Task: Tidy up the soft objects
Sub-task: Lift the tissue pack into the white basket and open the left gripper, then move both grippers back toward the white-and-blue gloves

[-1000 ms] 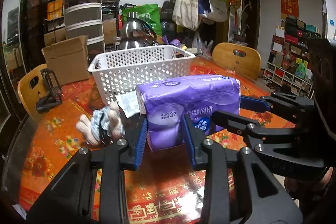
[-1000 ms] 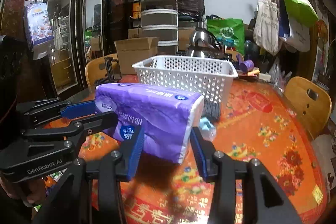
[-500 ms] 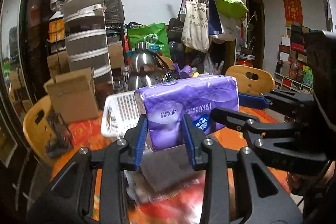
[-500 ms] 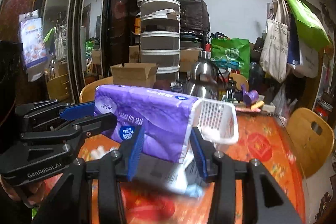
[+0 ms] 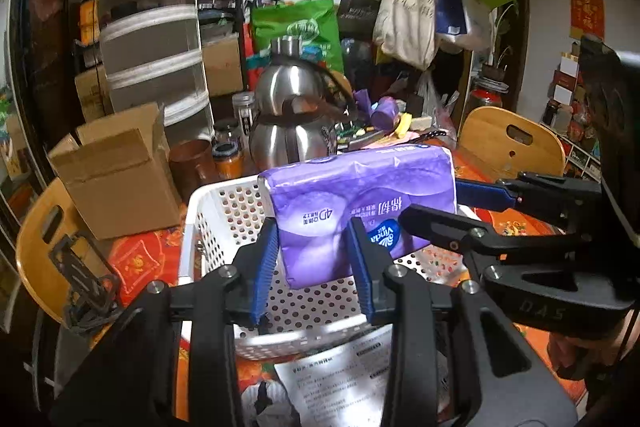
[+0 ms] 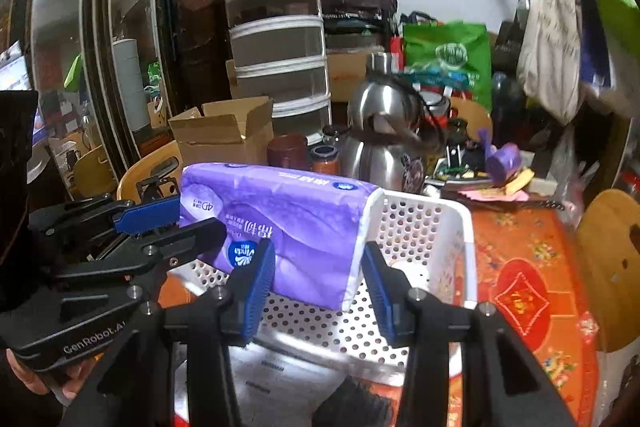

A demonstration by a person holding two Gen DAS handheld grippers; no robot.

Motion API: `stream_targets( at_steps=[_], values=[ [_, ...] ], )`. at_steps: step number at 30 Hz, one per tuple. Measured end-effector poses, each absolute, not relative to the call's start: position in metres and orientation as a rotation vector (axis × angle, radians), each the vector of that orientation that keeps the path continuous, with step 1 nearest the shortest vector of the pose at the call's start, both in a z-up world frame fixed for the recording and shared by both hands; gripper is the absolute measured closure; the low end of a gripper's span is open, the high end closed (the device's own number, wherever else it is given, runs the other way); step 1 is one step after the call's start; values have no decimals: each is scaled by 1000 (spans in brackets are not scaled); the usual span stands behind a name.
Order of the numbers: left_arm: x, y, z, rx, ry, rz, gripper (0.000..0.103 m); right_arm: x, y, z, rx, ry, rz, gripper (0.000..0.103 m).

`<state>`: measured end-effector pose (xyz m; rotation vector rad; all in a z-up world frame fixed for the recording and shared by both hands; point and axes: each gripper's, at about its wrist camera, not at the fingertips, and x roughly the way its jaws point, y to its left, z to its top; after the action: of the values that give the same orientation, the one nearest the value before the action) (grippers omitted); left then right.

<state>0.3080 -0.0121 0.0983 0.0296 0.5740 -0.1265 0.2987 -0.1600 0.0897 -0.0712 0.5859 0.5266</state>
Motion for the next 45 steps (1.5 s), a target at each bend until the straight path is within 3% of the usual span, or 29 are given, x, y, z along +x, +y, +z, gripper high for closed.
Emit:
stream_targets(
  at_steps=[3,6,8,9,10,13,34,45],
  values=[
    [332,-1,88,-44,620,-126,71,316,-159,81,-60,609,531,59],
    [349,15,75,-104,670,-57,64,332,-160,76,-31,617,514,59],
    [351,20,66,-109,678,-79,48,338,-164,73,-24,612,468,58],
    [351,21,64,-94,674,-71,31,340,-167,71,-19,619,451,56],
    [349,22,62,-80,667,-56,21,342,-171,68,-11,632,444,50],
    [345,26,58,-103,664,-64,19,341,-182,62,18,650,446,36],
    [304,21,50,-123,675,-120,18,333,-176,51,-17,673,440,36],
    [236,33,13,-131,745,-143,18,261,-188,34,-30,651,441,36]
  ],
)
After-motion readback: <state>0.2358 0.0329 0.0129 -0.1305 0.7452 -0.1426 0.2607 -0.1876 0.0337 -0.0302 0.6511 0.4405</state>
